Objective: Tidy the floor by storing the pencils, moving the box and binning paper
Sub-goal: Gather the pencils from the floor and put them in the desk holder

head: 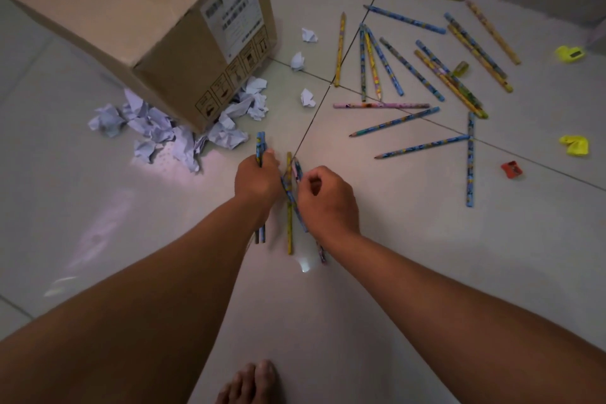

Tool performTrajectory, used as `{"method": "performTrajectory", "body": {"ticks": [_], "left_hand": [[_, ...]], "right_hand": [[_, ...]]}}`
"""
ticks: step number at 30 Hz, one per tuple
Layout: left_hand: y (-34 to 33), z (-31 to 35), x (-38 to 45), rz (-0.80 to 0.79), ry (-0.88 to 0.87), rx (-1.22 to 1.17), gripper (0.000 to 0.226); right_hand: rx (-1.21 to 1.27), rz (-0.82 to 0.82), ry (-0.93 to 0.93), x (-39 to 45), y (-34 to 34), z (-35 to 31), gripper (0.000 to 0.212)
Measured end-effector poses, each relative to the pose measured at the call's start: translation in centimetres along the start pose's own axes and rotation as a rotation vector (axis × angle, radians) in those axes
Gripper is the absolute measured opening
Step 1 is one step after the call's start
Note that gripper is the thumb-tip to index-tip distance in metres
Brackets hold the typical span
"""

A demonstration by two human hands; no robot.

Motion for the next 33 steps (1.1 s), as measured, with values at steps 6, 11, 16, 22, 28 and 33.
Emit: {"method": "performTrajectory", "body": {"ticks": [6,11,16,22,28,33], "left_hand": [[0.2,-1.5,1.0,0.016,0.099,-0.07,0.035],[0.0,-1.7,1.5,0.049,0.152,-0.148,0.039],[0.3,-1.7,1.4,0.03,0.131,-0.139,0.042],[0.6,-0.6,0.1,-0.077,0.099,-0.118,0.045],[0.9,-1.0,1.0,-0.041,0.095,-0.066,0.041],[1.8,-1.9,1.6,-0.021,0.176,-0.115,0.049]], "right_hand": [[-0.338,-0.029,0.049,-0.3,0.9,1.6,0.019],[-0.473,-0.03,0.102,-0.7,0.3,0.9,0.022],[-0.518,-0.006,0.073,-0.6,-0.1,0.6,0.018],[-0.046,-0.017,0.065,-0.5,-1.4,-0.7,0.012],[0.28,-0.107,0.047,-1.1,-2.8,-2.4,0.013],[0.138,-0.017,0.045,-0.8,-1.9,-1.1,0.014]]}}
Point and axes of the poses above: each hand's wrist, its own x-axis towards the middle knuckle, its own y-axis out of the back of the hand, z = x × y, the point moved 1 cm from there along x, towards the middle knuckle, and after that the axes turned 13 degrees about x, right-handed, at the moved point
